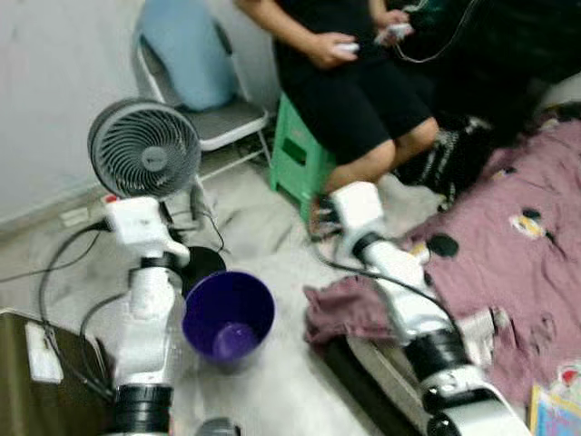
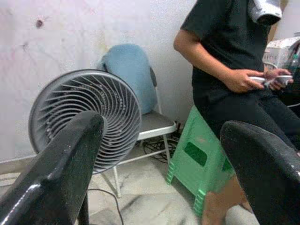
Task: Clean up the room
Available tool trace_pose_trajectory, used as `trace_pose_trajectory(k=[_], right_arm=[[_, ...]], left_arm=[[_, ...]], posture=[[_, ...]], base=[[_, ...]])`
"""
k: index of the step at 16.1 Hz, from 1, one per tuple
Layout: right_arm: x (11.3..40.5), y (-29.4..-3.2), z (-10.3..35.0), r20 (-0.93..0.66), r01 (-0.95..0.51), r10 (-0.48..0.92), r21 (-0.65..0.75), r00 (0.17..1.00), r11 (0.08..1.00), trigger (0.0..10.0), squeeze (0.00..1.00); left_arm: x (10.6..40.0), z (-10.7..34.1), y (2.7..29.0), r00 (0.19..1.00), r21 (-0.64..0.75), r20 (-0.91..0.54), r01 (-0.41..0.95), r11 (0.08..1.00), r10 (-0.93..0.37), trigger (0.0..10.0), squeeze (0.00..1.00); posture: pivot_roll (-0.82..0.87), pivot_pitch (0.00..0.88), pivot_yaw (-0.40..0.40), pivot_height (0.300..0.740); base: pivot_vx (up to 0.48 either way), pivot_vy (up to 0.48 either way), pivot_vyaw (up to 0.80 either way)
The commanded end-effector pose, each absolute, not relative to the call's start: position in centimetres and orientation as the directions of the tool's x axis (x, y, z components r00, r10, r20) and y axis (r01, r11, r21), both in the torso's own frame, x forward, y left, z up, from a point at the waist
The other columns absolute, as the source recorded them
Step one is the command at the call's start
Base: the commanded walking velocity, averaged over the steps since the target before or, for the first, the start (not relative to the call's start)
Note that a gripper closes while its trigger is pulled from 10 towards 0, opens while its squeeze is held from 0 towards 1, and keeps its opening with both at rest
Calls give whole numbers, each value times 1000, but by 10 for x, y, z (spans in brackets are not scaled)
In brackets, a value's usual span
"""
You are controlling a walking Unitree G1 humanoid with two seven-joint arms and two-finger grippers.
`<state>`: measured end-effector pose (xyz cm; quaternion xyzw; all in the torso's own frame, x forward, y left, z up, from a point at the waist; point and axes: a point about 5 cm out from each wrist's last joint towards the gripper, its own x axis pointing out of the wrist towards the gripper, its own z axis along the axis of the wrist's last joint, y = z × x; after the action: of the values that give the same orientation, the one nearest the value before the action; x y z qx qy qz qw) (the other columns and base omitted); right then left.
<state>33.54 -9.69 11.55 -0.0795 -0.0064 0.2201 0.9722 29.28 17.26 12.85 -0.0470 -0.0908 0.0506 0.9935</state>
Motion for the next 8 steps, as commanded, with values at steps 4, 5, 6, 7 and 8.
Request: trace_pose_trajectory(k=[4, 5, 6, 7, 8], right_arm=[[335, -80, 122, -1, -468, 473, -145, 881, 872, 10000, 0], [335, -80, 122, -1, -468, 473, -144, 881, 872, 10000, 0], [335, -80, 122, -1, -468, 473, -144, 881, 872, 10000, 0], [335, -80, 122, -1, -468, 473, -144, 881, 872, 10000, 0], [335, -80, 122, -1, -468, 473, -144, 881, 872, 10000, 0]], left_arm=[[292, 131, 183, 973, -88, 186, -120, 989, 135, 10000, 0], [292, 131, 183, 973, -88, 188, -116, 989, 131, 10000, 0], [292, 131, 183, 973, -88, 188, -116, 989, 131, 10000, 0], [292, 131, 183, 973, -88, 188, -116, 989, 131, 10000, 0], [292, 131, 183, 973, -88, 188, -116, 989, 131, 10000, 0]], posture=[[49, 0, -16, 740], [50, 0, -17, 740], [50, 0, -17, 740], [50, 0, -17, 740], [50, 0, -17, 740]], base=[[431, 0, 0], [416, 0, 0], [416, 0, 0], [416, 0, 0], [416, 0, 0]])
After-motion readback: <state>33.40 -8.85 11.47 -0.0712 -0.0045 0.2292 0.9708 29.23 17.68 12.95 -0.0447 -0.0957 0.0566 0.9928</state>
